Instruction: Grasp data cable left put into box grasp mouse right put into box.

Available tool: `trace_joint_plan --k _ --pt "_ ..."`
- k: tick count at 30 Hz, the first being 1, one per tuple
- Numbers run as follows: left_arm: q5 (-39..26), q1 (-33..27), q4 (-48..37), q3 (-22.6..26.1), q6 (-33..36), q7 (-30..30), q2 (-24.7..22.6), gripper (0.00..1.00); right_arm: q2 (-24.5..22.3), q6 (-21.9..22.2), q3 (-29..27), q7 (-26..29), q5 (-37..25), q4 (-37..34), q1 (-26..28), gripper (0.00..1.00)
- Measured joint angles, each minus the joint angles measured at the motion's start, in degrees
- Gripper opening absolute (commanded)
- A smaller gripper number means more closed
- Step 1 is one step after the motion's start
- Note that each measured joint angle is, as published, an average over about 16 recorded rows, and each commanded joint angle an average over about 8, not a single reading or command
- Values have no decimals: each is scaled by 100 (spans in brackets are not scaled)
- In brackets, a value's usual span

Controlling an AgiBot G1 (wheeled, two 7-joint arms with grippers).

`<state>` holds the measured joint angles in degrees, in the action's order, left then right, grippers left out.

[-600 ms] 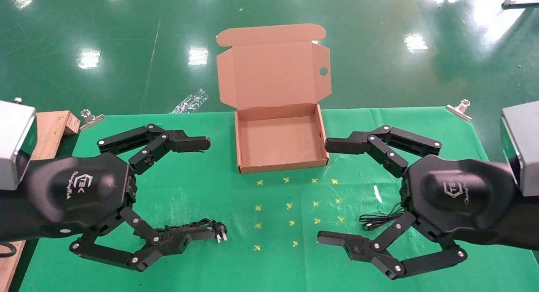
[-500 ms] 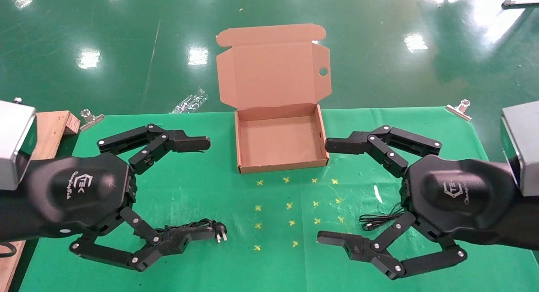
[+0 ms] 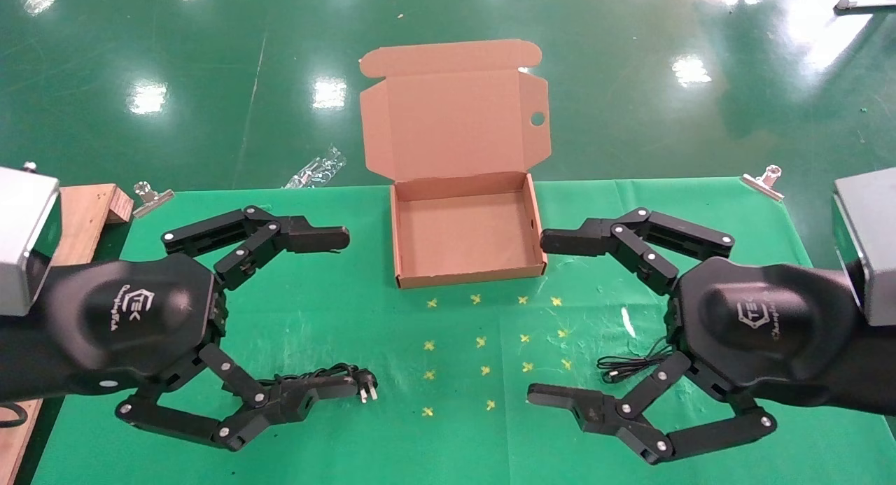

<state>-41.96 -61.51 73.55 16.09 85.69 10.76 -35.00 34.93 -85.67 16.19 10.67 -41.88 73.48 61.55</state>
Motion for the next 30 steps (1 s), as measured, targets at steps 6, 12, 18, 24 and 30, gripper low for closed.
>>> trace_joint_plan --k 6,12,18,24,30 --pt "-442 -23 72 153 -45 -74 15 100 -100 67 75 -21 -268 -51 -72 100" --pt "-1620 -155 184 562 -245 -161 -64 100 -279 266 225 -48 -829 -105 -203 100" --pt "-3464 -370 256 1202 -646 -75 -333 100 -412 524 398 -98 -1443 -181 -353 100" --pt "-5148 -562 158 1789 -1073 298 -763 100 -409 703 491 -168 -1755 -266 -449 100" --pt "-6263 -691 -66 2171 -1379 699 -1194 100 -378 787 523 -228 -1860 -373 -502 100"
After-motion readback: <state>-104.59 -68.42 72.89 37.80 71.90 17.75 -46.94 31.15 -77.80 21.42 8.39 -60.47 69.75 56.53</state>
